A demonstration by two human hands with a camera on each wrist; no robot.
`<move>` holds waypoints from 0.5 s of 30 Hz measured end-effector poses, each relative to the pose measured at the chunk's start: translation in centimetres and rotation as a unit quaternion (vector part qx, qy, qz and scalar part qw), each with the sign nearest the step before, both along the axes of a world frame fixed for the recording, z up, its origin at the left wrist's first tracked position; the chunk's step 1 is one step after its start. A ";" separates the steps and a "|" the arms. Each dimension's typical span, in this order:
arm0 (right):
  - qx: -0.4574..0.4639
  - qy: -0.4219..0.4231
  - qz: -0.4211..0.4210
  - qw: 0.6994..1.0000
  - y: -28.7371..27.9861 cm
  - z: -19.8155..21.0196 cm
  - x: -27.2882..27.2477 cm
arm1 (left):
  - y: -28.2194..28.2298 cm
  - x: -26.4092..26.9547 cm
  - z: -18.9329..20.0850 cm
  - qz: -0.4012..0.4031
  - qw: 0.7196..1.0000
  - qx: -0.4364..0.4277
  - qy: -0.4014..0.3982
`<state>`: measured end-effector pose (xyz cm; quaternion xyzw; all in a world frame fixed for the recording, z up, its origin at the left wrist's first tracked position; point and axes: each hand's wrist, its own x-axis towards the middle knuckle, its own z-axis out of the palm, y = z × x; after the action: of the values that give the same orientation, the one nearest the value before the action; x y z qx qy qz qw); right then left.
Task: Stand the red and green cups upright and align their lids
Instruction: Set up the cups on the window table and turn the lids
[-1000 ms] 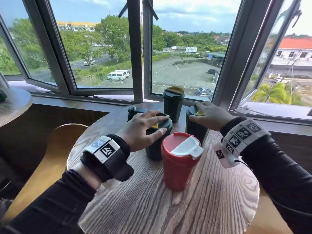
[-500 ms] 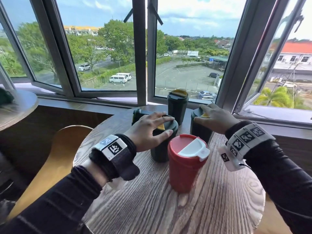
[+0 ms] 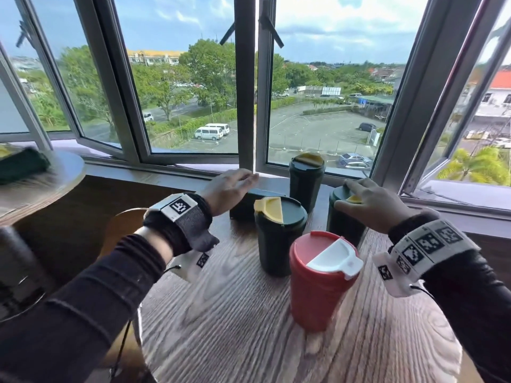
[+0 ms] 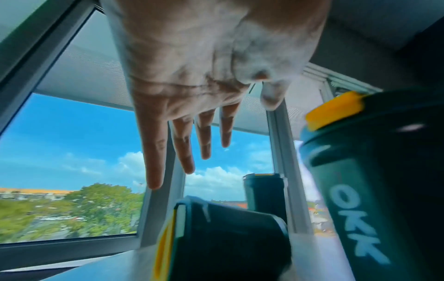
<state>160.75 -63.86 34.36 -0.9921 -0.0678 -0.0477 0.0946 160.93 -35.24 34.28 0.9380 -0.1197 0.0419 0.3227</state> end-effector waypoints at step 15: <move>0.006 -0.006 0.000 1.000 -0.2 -0.1 -0.1 | 0.2 7.9 -4.9 0.160 0.979 0.094 0.080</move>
<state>160.68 -64.05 34.30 -0.9912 -0.0678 -0.0543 0.1000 168.80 -35.08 29.38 0.9715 0.0547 0.0066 0.2304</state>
